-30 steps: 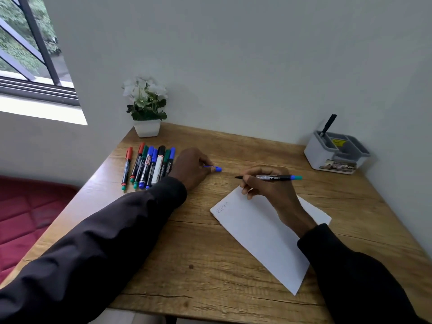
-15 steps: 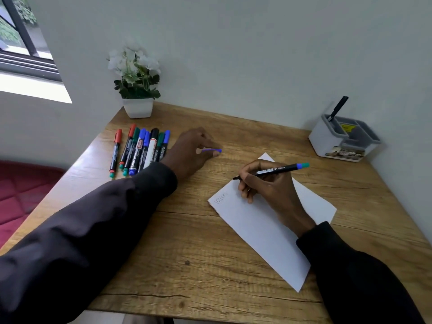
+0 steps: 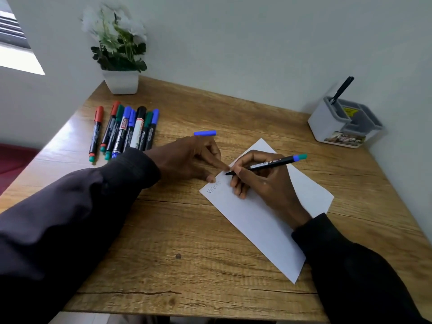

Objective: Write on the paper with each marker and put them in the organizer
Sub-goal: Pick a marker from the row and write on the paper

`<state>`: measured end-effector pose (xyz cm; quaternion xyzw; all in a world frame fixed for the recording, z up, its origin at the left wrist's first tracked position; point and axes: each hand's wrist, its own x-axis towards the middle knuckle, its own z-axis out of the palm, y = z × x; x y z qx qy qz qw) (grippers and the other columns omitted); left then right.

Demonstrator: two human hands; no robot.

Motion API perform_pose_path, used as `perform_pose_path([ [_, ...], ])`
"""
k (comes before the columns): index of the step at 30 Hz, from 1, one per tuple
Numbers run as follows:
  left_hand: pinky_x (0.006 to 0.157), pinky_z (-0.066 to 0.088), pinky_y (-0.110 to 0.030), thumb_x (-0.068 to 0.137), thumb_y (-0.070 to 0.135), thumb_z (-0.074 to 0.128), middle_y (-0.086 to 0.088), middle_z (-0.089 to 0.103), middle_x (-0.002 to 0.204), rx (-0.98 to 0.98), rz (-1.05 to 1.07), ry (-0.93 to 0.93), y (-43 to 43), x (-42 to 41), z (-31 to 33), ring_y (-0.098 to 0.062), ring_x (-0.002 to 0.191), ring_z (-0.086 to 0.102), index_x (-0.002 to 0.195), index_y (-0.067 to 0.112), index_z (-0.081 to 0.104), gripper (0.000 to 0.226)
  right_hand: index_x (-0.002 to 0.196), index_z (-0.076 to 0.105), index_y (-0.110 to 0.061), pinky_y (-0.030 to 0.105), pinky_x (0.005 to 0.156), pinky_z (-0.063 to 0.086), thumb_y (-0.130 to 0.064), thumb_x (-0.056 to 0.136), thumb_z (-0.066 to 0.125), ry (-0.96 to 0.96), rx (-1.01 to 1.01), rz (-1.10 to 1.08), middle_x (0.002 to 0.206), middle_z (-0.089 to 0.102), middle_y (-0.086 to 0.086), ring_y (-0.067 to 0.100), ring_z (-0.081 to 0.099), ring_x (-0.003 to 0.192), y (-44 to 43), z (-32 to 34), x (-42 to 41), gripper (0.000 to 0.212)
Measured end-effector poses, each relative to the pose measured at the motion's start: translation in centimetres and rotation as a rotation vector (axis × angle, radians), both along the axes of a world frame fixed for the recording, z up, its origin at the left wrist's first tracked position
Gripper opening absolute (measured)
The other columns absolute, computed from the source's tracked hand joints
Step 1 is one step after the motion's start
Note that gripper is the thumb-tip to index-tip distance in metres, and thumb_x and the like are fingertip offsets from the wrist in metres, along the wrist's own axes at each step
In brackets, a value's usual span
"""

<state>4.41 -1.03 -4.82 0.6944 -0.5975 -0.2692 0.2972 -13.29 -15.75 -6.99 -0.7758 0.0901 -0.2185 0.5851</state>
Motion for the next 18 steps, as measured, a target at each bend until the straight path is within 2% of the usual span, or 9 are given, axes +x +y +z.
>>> perform_pose_path([
  [4, 0.079, 0.041, 0.000, 0.082, 0.021, 0.076, 0.019, 0.054, 0.112, -0.010, 0.005, 0.001, -0.06, 0.21, -0.30, 0.009, 0.102, 0.050, 0.103, 0.037, 0.066, 0.029, 0.092, 0.067, 0.007, 0.034, 0.045, 0.050, 0.004, 0.095, 0.068, 0.039, -0.045, -0.013, 0.070, 0.073, 0.017, 0.031, 0.065, 0.049, -0.15, -0.08, 0.04, 0.004],
  [8, 0.080, 0.044, -0.003, 0.081, 0.019, 0.076, 0.014, 0.058, 0.110, 0.000, 0.010, 0.038, -0.20, 0.48, -0.41, 0.009, 0.099, 0.053, 0.109, 0.020, 0.066, 0.029, 0.088, 0.070, 0.004, 0.033, 0.045, 0.053, 0.005, 0.094, 0.070, 0.062, -0.079, -0.015, 0.071, 0.074, 0.014, 0.028, 0.068, 0.051, -0.28, -0.01, 0.08, 0.006],
  [11, 0.076, 0.044, -0.002, 0.081, 0.019, 0.076, 0.014, 0.059, 0.110, 0.006, 0.003, 0.048, -0.31, 0.66, -0.47, 0.011, 0.098, 0.053, 0.109, 0.018, 0.064, 0.031, 0.084, 0.074, -0.004, 0.031, 0.045, 0.053, 0.002, 0.092, 0.073, 0.060, -0.123, -0.030, 0.069, 0.073, 0.011, 0.027, 0.067, 0.050, -0.11, -0.10, 0.18, 0.010],
  [18, 0.074, 0.042, -0.001, 0.081, 0.020, 0.077, 0.016, 0.059, 0.105, -0.020, -0.006, 0.064, -0.29, 0.67, -0.57, 0.013, 0.096, 0.054, 0.106, 0.021, 0.065, 0.028, 0.083, 0.076, -0.004, 0.026, 0.047, 0.053, -0.004, 0.089, 0.076, 0.062, -0.138, -0.058, 0.068, 0.073, 0.007, 0.022, 0.068, 0.050, -0.14, -0.37, 0.16, 0.006],
])
